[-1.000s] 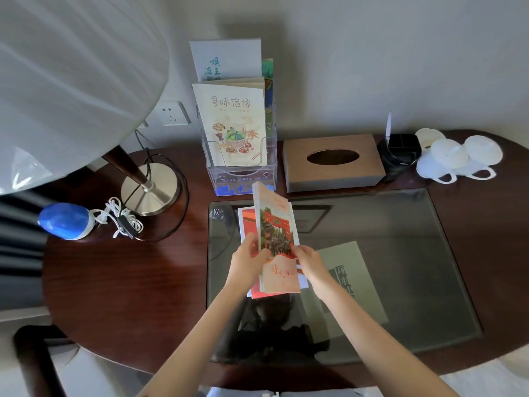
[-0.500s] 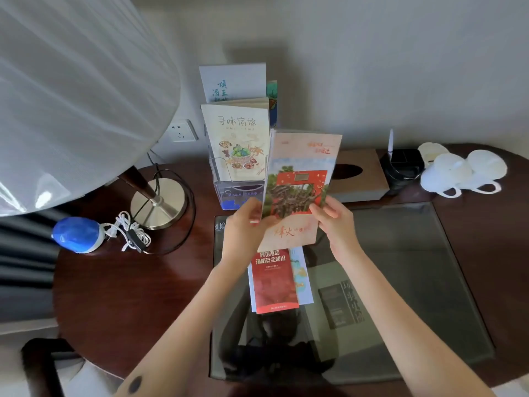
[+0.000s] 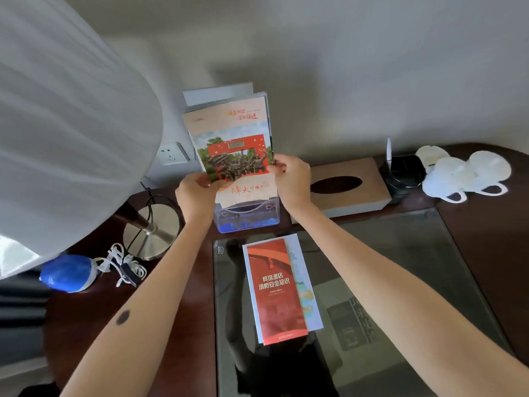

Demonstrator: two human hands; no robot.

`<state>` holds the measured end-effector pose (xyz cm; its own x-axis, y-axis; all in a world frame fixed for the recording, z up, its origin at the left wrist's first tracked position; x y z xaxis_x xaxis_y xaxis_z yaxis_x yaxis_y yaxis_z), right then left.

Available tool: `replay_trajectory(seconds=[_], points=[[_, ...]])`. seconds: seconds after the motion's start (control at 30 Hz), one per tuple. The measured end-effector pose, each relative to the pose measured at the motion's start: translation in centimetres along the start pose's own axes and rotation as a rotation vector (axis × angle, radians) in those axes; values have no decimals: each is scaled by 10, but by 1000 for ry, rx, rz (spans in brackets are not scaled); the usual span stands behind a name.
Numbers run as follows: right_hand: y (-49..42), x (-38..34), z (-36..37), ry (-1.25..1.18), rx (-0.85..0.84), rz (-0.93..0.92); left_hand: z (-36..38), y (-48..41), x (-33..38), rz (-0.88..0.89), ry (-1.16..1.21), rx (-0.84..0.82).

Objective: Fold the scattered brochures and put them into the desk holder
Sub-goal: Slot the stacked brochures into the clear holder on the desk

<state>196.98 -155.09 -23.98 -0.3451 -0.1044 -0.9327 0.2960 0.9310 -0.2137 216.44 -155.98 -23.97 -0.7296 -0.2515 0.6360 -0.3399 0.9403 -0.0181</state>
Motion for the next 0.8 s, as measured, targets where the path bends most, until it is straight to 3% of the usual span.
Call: replay_trajectory(seconds=[0.6,0.8], points=[[24,62,44,182,-123,117,43,-3,-52,-36,-69,-11],[29,60,51,383,-99,76,42,-3,-54,24,-359,75]])
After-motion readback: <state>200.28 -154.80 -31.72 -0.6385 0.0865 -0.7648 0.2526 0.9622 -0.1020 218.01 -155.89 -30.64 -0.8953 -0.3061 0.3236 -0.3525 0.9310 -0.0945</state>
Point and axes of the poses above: each hand's wrist, its own y-axis away from the middle knuckle, its own z-axis out of the palm, x = y × z, the point moved 4 cm from there along -y, towards the middle knuckle, and after that the axes turned 13 degrees about -y, right-handed, at the moved point
